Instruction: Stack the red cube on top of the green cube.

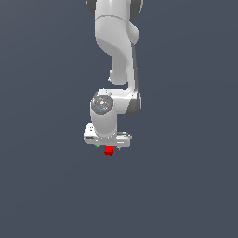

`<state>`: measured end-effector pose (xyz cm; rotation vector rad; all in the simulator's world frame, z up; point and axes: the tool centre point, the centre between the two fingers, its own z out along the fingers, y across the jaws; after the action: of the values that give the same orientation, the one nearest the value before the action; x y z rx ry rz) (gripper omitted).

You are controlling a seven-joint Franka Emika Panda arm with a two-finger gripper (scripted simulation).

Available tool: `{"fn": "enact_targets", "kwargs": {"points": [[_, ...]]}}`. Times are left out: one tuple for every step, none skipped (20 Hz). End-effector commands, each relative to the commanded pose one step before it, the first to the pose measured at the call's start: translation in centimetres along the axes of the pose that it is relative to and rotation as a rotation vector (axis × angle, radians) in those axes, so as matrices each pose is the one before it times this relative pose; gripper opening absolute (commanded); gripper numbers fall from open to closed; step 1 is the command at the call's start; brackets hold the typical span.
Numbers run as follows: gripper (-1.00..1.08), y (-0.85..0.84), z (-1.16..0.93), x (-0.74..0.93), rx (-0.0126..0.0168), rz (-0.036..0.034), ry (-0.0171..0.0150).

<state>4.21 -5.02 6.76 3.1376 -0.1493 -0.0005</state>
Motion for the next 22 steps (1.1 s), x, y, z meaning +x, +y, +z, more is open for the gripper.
{"fn": "enact_targets", "kwargs": {"points": [[1.0, -0.004, 0.629, -0.027, -0.00001, -0.00002, -0.00092], [1.0, -0.003, 0.392, 0.0, 0.0, 0.0, 0.0], [1.0, -0.003, 0.46, -0.002, 0.0, 0.0, 0.0], [1.0, 0.01, 0.487, -0.007, 0.00026, 0.00019, 0.00061], [1.0, -0.004, 0.588, -0.005, 0.0, 0.0, 0.0], [1.0, -0.004, 0.552, -0.004, 0.0, 0.0, 0.0], [1.0, -0.003, 0.474, 0.0, 0.0, 0.0, 0.0], [1.0, -0.003, 0.396, 0.005, 0.0, 0.0, 0.0], [1.0, -0.002, 0.318, 0.012, 0.0, 0.0, 0.0], [1.0, 0.011, 0.2, 0.019, 0.00025, 0.00018, 0.00062], [1.0, -0.001, 0.163, 0.029, 0.0, 0.0, 0.0], [1.0, 0.0, 0.088, 0.037, 0.0, 0.0, 0.0], [1.0, 0.0, 0.022, 0.038, 0.0, 0.0, 0.0], [1.0, 0.0, -0.004, 0.016, 0.0, 0.0, 0.0], [-1.0, 0.0, 0.0, 0.0, 0.0, 0.0, 0.0], [-1.0, 0.0, 0.0, 0.0, 0.0, 0.0, 0.0], [-1.0, 0.0, 0.0, 0.0, 0.0, 0.0, 0.0], [-1.0, 0.0, 0.0, 0.0, 0.0, 0.0, 0.0], [-1.0, 0.0, 0.0, 0.0, 0.0, 0.0, 0.0], [-1.0, 0.0, 0.0, 0.0, 0.0, 0.0, 0.0], [-1.0, 0.0, 0.0, 0.0, 0.0, 0.0, 0.0], [-1.0, 0.0, 0.0, 0.0, 0.0, 0.0, 0.0]]}}
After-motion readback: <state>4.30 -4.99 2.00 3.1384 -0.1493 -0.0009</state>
